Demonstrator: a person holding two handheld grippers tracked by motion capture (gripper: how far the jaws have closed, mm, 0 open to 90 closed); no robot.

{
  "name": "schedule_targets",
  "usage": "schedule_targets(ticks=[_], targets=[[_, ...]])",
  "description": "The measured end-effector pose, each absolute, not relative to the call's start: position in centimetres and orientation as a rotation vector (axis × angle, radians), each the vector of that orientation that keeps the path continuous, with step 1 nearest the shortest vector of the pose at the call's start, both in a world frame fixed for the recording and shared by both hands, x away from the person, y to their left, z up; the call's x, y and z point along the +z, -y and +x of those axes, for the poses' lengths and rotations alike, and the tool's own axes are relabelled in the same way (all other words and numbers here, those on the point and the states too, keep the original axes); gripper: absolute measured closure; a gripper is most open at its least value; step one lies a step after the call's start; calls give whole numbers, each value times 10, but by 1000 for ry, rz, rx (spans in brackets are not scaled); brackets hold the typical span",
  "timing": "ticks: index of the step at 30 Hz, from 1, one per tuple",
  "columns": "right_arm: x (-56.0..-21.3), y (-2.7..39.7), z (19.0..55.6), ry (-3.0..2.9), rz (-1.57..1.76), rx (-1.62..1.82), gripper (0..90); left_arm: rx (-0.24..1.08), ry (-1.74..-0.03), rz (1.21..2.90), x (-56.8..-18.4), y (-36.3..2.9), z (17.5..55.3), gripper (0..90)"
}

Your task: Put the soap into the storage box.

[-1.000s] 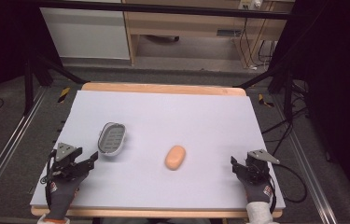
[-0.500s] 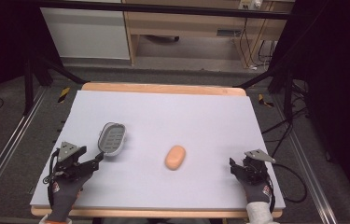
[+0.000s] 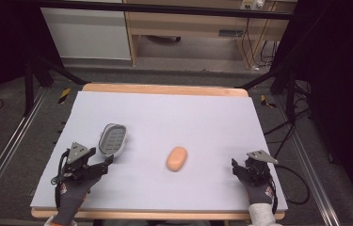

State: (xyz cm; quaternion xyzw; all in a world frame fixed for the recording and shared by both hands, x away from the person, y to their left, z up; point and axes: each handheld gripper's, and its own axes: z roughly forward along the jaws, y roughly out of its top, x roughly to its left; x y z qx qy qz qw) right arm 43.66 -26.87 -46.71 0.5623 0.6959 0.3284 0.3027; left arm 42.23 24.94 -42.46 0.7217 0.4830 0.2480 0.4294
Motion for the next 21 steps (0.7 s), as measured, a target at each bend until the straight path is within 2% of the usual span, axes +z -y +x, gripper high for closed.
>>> schedule_targets(ticks=[21], targets=[[-464,268,438,-1847,1468,860,347,589,-1111,1877,-410,-215,432,236]])
